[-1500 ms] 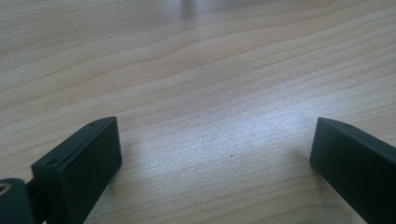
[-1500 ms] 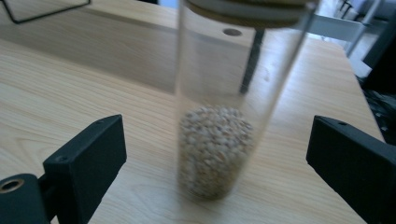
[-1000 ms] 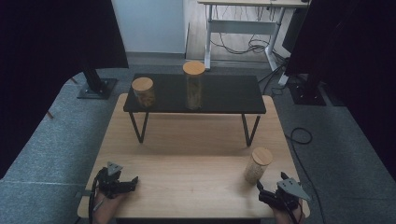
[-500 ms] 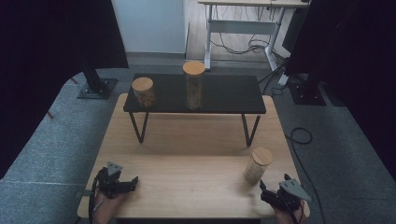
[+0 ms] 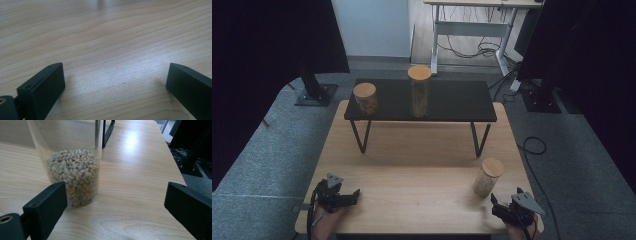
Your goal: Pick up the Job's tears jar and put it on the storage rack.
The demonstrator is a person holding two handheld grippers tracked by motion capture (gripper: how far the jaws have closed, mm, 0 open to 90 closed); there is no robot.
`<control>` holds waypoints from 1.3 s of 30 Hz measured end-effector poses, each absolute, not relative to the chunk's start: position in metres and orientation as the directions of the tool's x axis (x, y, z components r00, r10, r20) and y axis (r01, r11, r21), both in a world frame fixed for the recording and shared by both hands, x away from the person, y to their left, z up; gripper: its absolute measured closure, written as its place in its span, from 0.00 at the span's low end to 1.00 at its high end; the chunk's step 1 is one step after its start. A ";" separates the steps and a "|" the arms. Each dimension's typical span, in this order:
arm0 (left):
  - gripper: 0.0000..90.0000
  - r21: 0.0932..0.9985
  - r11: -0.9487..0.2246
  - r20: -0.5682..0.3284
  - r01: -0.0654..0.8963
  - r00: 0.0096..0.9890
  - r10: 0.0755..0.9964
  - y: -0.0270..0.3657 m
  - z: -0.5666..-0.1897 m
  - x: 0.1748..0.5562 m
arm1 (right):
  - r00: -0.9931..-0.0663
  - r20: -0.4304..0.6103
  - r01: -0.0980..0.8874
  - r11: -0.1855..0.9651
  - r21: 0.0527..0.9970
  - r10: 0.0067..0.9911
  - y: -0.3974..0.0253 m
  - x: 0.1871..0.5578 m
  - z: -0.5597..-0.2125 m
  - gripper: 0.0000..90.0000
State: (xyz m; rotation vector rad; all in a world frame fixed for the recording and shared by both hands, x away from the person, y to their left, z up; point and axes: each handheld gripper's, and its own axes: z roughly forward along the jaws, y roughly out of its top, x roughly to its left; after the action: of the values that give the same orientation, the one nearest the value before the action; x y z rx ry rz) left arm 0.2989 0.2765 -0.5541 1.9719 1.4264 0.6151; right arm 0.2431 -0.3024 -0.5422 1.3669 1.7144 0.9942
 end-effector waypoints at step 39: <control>0.02 0.715 -0.225 0.013 0.662 0.309 0.951 0.277 -0.554 0.299 | -0.219 -0.057 0.420 0.147 0.896 0.974 -0.291 0.257 -0.541 0.04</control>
State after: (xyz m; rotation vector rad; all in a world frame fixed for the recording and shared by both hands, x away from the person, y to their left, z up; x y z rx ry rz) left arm 0.2990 0.2766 -0.5541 1.9728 1.4256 0.6152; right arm 0.2566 -0.2914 -0.5410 1.3439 1.7418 1.0293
